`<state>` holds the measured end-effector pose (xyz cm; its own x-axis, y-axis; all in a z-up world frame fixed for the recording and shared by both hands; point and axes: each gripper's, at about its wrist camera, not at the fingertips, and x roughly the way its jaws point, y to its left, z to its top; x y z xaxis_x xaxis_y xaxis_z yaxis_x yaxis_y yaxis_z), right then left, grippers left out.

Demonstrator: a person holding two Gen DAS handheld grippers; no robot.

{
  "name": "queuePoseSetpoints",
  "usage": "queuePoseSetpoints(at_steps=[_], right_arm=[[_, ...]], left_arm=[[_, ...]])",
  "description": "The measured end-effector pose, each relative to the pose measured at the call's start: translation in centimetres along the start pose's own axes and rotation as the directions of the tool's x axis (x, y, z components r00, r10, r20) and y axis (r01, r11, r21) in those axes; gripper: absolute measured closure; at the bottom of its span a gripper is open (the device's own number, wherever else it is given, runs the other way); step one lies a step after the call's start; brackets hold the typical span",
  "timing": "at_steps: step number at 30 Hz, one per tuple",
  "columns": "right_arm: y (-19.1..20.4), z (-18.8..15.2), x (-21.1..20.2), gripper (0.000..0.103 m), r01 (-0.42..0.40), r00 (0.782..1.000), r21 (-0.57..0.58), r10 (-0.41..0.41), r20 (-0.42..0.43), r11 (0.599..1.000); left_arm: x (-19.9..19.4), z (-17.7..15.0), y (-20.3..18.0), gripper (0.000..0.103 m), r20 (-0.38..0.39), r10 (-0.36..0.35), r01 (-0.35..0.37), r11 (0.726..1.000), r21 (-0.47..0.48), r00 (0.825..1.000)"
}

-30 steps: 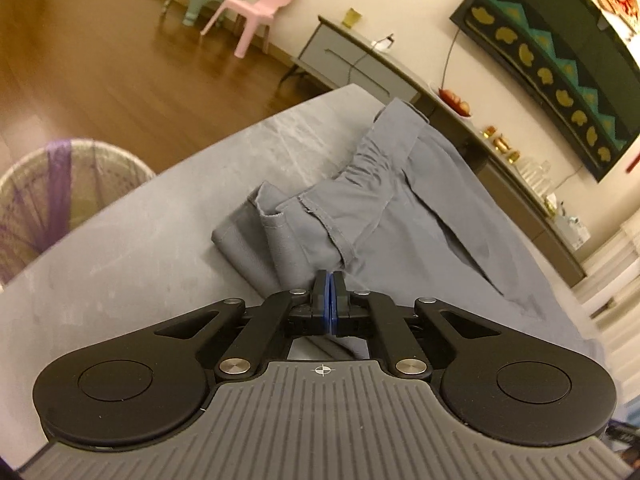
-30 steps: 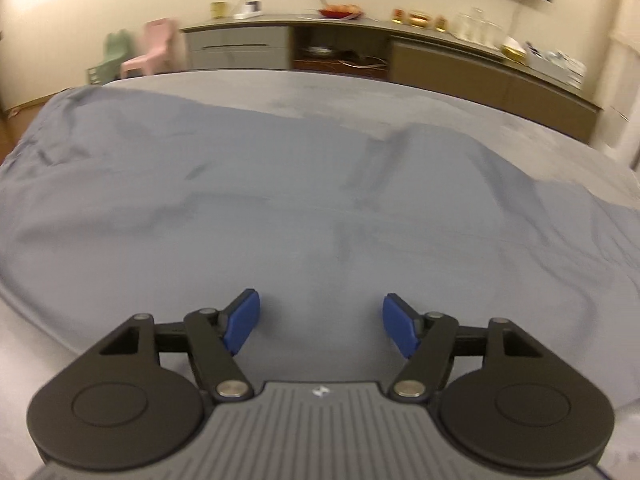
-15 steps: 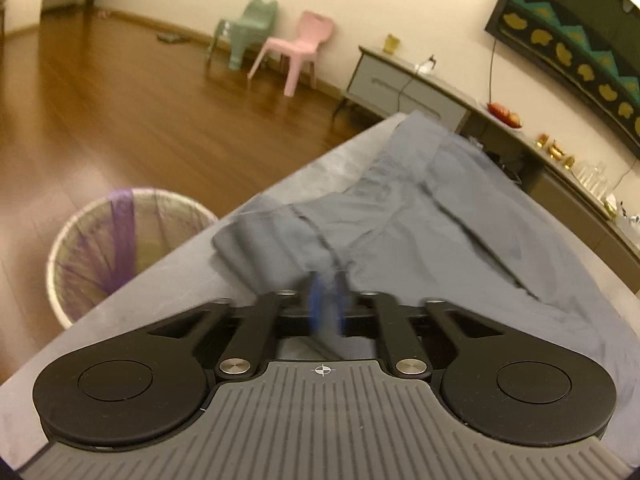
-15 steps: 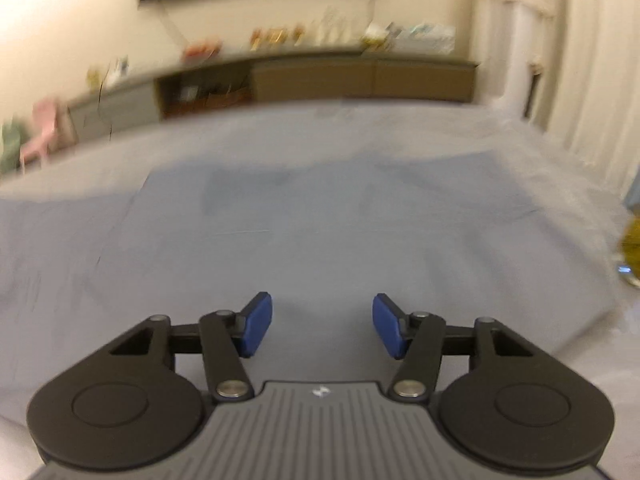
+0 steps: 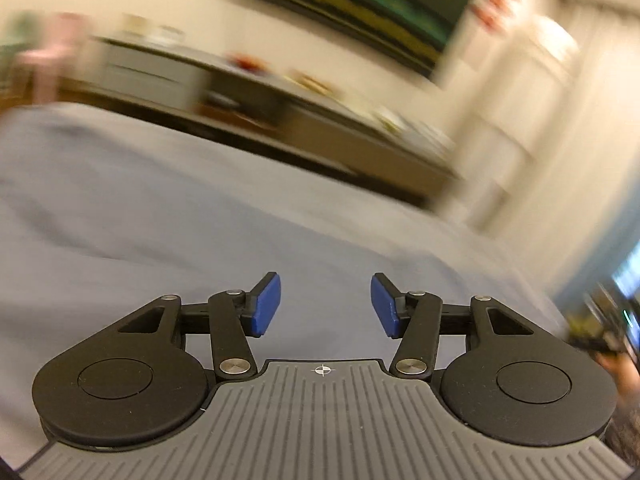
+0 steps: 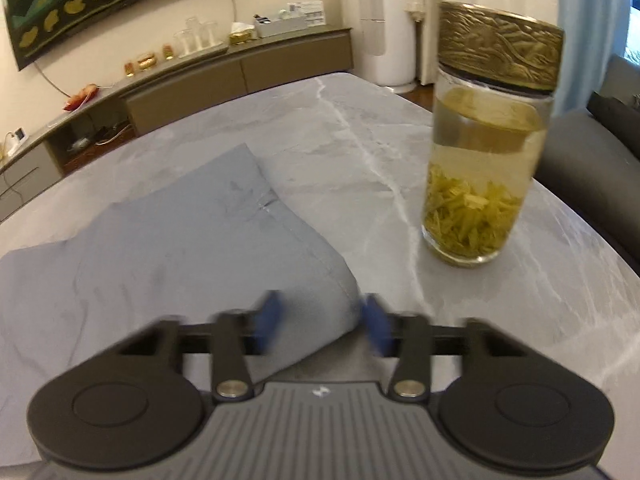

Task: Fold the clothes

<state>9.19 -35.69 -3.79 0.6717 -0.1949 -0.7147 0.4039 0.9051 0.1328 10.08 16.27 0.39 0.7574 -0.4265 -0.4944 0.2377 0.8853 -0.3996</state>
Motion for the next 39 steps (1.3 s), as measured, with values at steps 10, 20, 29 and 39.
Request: queuePoseSetpoints(at_steps=[10, 20, 29, 39], right_arm=[[-0.1, 1.5, 1.7, 0.090, -0.076, 0.991, -0.082, 0.084, 0.107, 0.994], [0.3, 2.0, 1.2, 0.101, -0.067, 0.994, -0.108, 0.075, 0.079, 0.992], [-1.7, 2.7, 0.9, 0.081, -0.121, 0.991, 0.023, 0.119, 0.067, 0.992], [-4.8, 1.5, 2.2, 0.089, -0.189, 0.980, 0.212, 0.199, -0.026, 0.959]], left_arm=[[15.2, -4.8, -11.4, 0.066, -0.206, 0.135, -0.072, 0.955, 0.288, 0.969], [14.8, -5.7, -11.5, 0.065, -0.175, 0.195, -0.122, 0.925, 0.359, 0.965], [14.8, -5.8, -11.4, 0.063, -0.176, 0.204, -0.133, 0.929, 0.345, 0.963], [14.5, -5.3, -10.1, 0.057, -0.166, 0.142, -0.107, 0.973, 0.205, 0.976]])
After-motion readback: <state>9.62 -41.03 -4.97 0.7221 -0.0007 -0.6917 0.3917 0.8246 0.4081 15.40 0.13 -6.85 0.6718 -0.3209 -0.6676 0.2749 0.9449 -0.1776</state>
